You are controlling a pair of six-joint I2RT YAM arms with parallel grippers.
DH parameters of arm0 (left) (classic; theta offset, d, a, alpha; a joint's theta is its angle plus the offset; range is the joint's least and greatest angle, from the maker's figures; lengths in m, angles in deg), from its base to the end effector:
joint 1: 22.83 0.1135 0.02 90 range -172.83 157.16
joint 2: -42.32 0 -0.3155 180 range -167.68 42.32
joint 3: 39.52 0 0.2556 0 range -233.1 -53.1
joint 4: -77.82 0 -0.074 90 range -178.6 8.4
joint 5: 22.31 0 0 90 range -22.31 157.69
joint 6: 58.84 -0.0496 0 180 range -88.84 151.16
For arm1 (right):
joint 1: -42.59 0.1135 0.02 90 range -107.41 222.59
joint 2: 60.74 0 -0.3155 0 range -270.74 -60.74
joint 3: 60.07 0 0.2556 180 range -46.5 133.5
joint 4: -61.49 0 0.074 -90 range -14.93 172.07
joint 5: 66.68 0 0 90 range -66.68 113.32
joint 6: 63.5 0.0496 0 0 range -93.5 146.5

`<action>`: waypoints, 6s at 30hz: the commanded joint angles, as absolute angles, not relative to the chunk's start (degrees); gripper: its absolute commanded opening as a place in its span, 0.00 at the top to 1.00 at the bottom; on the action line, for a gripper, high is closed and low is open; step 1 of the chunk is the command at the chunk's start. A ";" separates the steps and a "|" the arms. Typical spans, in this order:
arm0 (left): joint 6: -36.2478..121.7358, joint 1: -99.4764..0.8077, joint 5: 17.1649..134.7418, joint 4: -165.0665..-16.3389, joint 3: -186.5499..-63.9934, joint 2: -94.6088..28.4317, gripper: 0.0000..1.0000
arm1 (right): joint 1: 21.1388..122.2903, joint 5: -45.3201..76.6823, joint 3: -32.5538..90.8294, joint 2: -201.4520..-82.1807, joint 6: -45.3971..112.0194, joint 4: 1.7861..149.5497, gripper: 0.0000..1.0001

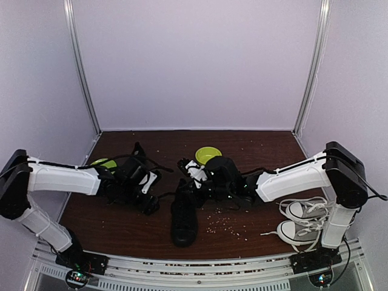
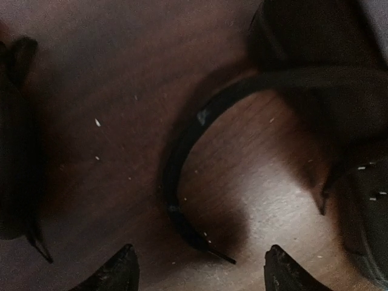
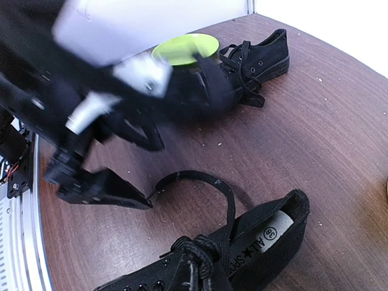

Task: Tie the shoes
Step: Pick up the half-tied shoelace from the center of the board, then wrap the half-tied shoelace around a loop with the shoelace, then pass from the right arm to the left

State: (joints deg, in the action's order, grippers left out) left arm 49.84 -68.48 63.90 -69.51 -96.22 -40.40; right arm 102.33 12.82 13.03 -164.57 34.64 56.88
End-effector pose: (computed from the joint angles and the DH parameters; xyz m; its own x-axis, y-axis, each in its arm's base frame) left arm 0.1938 -0.1936 0.2088 -0.7866 0.3475 -0.5104 0.4619 0.8797 -0.1129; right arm 0.2065 0.3720 0.2352 -0.3515 -0.3263 -0.8775 -0.8909 0.4044 0.2066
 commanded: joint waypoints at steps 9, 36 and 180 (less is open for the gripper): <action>51.55 -66.12 67.48 -64.52 -101.98 -52.11 0.52 | 102.46 12.15 13.09 -164.60 33.63 55.85 1.00; 26.59 -79.21 83.21 -70.92 -98.90 -23.75 1.00 | 99.41 -1.14 18.81 -167.59 33.77 60.24 1.00; -9.99 -58.02 111.40 -87.19 -95.91 -41.93 1.00 | 95.07 -9.79 22.50 -169.98 28.89 77.80 0.76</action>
